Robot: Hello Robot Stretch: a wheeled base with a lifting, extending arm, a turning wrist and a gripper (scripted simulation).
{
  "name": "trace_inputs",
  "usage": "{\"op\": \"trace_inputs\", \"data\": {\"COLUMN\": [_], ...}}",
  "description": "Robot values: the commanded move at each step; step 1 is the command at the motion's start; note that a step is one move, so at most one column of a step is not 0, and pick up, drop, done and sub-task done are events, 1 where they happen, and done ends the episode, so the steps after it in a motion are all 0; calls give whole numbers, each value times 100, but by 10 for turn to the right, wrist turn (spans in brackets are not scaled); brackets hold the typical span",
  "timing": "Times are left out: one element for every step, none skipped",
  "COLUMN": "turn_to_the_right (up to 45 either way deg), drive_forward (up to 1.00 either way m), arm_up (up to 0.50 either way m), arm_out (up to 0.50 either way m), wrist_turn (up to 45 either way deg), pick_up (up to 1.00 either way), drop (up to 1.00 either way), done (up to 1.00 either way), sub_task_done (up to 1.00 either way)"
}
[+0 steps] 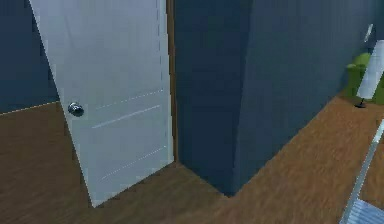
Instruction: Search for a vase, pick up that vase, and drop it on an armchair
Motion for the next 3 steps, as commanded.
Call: {"op": "trace_inputs", "data": {"turn_to_the_right": [450, 30, 0], "drive_forward": [0, 0, 45], "arm_up": [0, 0, 0], "arm_out": [0, 0, 0], "wrist_turn": [0, 0, 0], "pick_up": [0, 0, 0], "drop": [0, 0, 0], "done": [0, 0, 0], "sub_task_done": [0, 0, 0]}}
